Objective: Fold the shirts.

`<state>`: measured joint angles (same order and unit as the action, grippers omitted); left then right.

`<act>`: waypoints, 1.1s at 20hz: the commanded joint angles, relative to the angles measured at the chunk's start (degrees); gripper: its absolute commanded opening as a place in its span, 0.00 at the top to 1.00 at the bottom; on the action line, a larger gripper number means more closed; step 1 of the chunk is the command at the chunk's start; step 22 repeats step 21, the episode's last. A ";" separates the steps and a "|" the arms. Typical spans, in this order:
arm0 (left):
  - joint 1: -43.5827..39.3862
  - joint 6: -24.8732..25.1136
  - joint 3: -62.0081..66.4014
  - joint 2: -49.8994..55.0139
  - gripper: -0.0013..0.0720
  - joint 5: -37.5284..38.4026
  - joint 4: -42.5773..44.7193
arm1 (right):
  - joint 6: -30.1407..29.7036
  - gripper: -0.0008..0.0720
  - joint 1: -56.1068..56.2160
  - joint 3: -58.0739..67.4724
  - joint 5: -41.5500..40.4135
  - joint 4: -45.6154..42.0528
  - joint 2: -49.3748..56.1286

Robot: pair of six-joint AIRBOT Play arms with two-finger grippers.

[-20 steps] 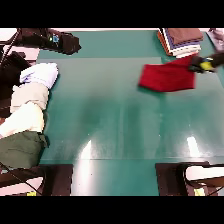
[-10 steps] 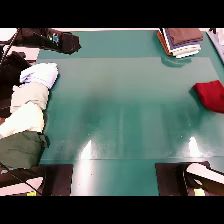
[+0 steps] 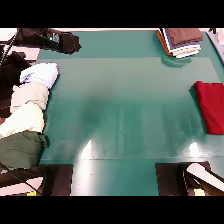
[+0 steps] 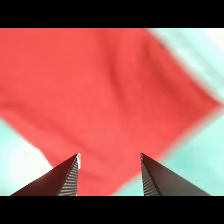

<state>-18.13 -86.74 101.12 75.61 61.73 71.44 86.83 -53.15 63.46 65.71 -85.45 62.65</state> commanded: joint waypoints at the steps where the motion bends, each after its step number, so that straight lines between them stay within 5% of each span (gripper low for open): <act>1: 0.02 0.20 0.00 -0.04 0.95 0.22 0.00 | 1.20 0.37 -0.39 5.33 5.60 -0.48 -0.39; 5: 0.02 0.17 0.02 -0.04 0.95 -0.15 -0.02 | 0.24 0.37 7.89 6.51 9.11 18.60 -0.57; 11: 0.02 0.17 0.02 -0.07 0.95 -3.78 -0.04 | 0.11 0.38 36.61 6.51 10.54 19.39 -0.50; 12: 0.02 0.17 0.02 -0.07 0.95 -4.55 -0.04 | 0.13 0.41 41.55 6.51 9.81 19.34 -0.50; 14: 0.02 0.17 0.02 -0.04 0.95 -6.38 -0.02 | 0.09 0.88 49.90 6.51 8.39 19.28 -0.50; 15: 0.02 0.17 0.02 -0.07 0.95 -7.30 -0.02 | 0.00 0.97 53.44 6.51 7.67 19.26 -0.50; 22: 0.02 0.17 0.02 -0.09 0.95 -9.88 -0.02 | -0.20 0.97 63.43 6.51 6.25 19.30 -0.50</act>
